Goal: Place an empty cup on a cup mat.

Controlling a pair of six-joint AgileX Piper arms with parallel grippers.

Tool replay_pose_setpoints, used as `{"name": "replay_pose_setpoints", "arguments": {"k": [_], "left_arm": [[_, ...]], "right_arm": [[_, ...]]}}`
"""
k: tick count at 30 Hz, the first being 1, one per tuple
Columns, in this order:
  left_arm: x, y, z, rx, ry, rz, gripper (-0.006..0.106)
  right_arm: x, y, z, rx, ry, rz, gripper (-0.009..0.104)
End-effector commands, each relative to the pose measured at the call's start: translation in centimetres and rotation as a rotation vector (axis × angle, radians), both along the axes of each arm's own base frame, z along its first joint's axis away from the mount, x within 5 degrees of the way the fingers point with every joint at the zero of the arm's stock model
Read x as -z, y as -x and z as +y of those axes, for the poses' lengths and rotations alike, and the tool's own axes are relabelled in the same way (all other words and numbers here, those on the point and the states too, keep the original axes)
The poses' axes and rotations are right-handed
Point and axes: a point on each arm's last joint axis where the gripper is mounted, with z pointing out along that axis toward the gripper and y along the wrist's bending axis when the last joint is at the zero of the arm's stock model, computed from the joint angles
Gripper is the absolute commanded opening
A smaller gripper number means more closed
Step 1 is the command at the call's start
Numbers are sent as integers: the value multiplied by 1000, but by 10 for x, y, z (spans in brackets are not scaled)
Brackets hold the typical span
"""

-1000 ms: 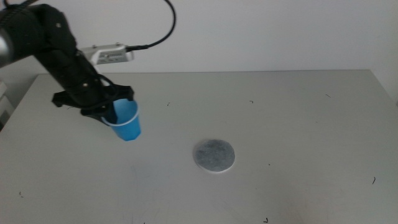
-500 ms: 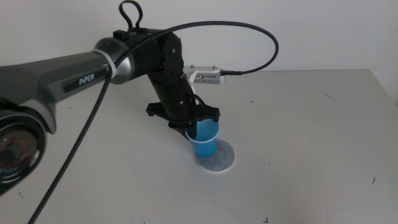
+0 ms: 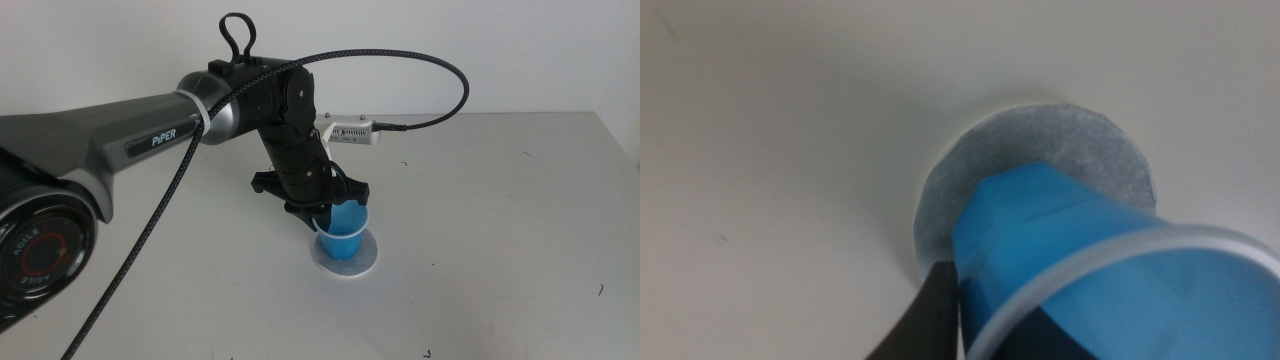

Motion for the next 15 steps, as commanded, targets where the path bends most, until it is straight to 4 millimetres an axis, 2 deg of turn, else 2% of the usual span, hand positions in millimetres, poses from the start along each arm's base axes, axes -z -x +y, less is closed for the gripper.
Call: {"name": "replay_pose_setpoints", "arguments": {"k": [1, 3, 11, 15], "left_arm": [[-38, 2, -3, -9, 71, -90, 19], [-38, 2, -4, -10, 75, -90, 30], [-40, 1, -3, 10, 72, -101, 90], [-50, 1, 0, 71, 55, -101, 105]], "right_arm": [[-12, 2, 0, -4, 23, -107, 94], [-12, 2, 0, -4, 23, -107, 94], [-12, 2, 0, -4, 23, -107, 94], [-12, 2, 0, -4, 23, -107, 94]]}}
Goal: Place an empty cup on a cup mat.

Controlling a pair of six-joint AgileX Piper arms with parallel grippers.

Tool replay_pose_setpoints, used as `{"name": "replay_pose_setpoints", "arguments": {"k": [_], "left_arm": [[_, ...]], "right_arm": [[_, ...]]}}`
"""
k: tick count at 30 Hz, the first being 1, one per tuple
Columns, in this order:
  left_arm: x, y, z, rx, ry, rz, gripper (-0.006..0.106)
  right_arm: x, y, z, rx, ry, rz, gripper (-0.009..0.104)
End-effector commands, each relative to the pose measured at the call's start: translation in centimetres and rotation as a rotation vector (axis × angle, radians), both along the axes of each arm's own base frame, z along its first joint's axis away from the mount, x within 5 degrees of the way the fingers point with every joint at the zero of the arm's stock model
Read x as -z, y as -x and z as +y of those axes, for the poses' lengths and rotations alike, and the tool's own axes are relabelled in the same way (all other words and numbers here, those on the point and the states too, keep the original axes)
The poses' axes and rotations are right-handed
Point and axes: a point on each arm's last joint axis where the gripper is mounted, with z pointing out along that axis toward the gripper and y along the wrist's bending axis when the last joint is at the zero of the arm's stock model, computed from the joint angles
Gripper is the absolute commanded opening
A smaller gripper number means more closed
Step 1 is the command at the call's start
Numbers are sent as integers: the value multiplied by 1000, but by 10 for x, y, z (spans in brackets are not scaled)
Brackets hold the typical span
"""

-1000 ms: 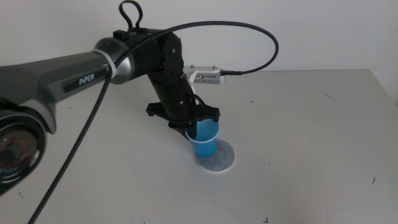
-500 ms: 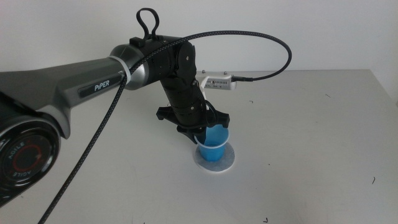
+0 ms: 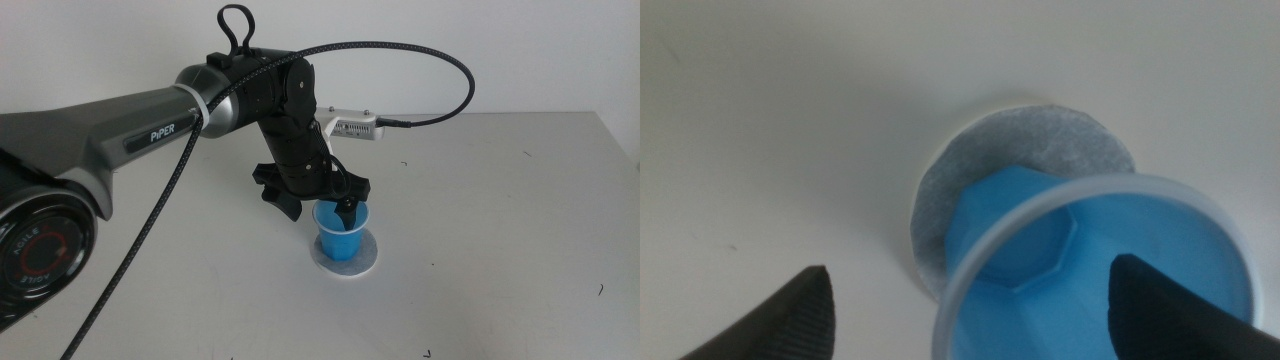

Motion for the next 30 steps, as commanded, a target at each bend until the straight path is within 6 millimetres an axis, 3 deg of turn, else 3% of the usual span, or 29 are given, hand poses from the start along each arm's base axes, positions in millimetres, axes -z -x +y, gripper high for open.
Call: {"name": "replay_pose_setpoints", "arguments": {"k": [1, 9, 17, 23, 30], "left_arm": [[-46, 2, 3, 31, 57, -75, 105], [-90, 1, 16, 59, 67, -16, 105], [-143, 4, 25, 126, 50, -229, 105], [-180, 20, 46, 120, -29, -357, 105], [-218, 65, 88, 71, -170, -477, 105]], "right_arm": [[-12, 2, 0, -4, 23, -107, 94], [-12, 2, 0, -4, 23, -107, 94], [-12, 2, 0, -4, 23, -107, 94], [-12, 2, 0, -4, 23, -107, 94], [-12, 2, 0, -4, 23, -107, 94]]}}
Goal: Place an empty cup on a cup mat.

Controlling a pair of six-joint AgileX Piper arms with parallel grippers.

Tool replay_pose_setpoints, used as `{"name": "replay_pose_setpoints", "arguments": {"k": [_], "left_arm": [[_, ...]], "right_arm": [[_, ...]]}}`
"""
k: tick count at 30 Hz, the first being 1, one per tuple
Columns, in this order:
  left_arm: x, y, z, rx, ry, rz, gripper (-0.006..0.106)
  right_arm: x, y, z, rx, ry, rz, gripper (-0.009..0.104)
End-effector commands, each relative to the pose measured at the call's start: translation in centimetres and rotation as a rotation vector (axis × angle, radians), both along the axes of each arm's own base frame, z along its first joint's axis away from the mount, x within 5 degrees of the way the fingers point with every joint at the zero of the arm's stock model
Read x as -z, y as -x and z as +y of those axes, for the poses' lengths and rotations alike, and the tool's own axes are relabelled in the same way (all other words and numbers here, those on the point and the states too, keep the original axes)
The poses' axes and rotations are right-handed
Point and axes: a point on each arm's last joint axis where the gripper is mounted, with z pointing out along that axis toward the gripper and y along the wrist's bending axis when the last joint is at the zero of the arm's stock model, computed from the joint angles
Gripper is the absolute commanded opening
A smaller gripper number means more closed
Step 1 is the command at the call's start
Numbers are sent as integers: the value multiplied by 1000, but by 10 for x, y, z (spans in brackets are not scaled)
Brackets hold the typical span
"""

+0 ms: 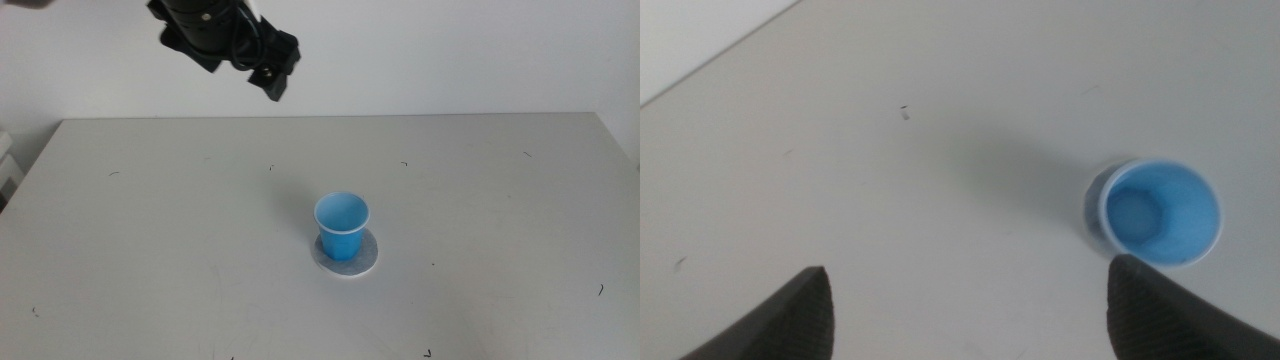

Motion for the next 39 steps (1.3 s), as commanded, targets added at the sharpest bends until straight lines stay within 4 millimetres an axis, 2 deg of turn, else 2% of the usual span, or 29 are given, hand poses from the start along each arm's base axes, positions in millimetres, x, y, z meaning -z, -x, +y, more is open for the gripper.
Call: {"name": "replay_pose_setpoints", "arguments": {"k": [1, 5, 10, 16, 21, 26, 34, 39], "left_arm": [[-36, 34, 28, -58, -45, -71, 105], [-41, 59, 57, -181, -127, -130, 105], [-40, 89, 84, -287, -143, -224, 105], [-26, 114, 123, -343, 28, -317, 105], [4, 142, 156, -403, 100, -363, 105], [37, 176, 172, -464, 170, -447, 105], [91, 234, 175, -418, 253, -722, 105], [130, 257, 175, -408, 280, -771, 105]], "right_arm": [[-12, 2, 0, -4, 23, -107, 94], [-12, 2, 0, -4, 23, -107, 94], [-12, 2, 0, -4, 23, -107, 94], [-12, 2, 0, -4, 23, -107, 94], [-12, 2, 0, -4, 23, -107, 94], [-12, 2, 0, -4, 23, -107, 94], [-12, 2, 0, -4, 23, -107, 94], [-12, 2, 0, -4, 23, -107, 94]]}}
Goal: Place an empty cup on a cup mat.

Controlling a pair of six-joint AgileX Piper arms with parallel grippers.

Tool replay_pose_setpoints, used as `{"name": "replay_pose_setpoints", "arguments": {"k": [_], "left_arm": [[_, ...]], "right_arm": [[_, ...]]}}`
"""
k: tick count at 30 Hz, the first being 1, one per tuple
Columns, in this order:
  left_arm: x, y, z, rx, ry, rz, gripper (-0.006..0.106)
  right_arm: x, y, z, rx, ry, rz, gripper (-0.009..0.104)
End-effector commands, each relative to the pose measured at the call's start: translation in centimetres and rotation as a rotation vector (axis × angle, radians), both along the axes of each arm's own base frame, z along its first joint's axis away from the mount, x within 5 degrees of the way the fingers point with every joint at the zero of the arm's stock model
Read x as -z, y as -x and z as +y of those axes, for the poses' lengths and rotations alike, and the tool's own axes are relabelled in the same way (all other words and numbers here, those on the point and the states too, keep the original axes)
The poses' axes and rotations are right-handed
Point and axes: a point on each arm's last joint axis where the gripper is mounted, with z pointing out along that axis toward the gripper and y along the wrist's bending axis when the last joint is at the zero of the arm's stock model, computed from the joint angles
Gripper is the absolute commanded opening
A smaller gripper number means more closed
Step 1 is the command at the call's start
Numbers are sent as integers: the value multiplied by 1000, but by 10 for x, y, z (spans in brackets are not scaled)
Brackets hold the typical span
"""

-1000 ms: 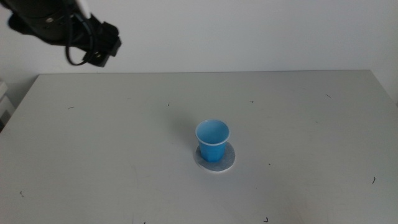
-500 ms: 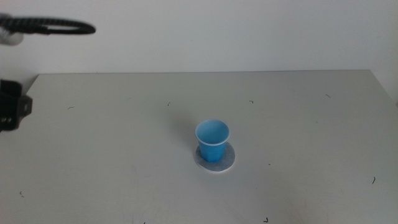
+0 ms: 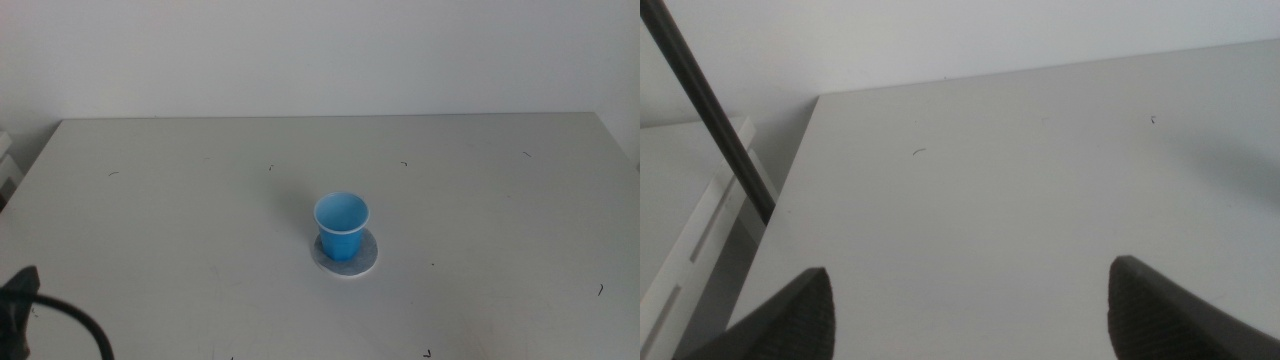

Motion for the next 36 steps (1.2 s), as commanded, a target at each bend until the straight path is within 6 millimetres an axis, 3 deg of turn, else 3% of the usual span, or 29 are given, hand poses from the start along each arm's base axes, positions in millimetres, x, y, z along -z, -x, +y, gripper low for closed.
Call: {"name": "replay_pose_setpoints", "arguments": {"k": [1, 7, 13, 36], "left_arm": [[3, 7, -1, 11, 21, -112, 105], [39, 26, 0, -4, 62, -152, 105], [59, 30, 0, -7, 71, -132, 105], [76, 37, 1, -15, 72, -125, 105]], "right_arm": [[-12, 2, 0, -4, 23, -107, 94], [-12, 2, 0, -4, 23, -107, 94], [-12, 2, 0, -4, 23, -107, 94], [-12, 2, 0, -4, 23, -107, 94]]}}
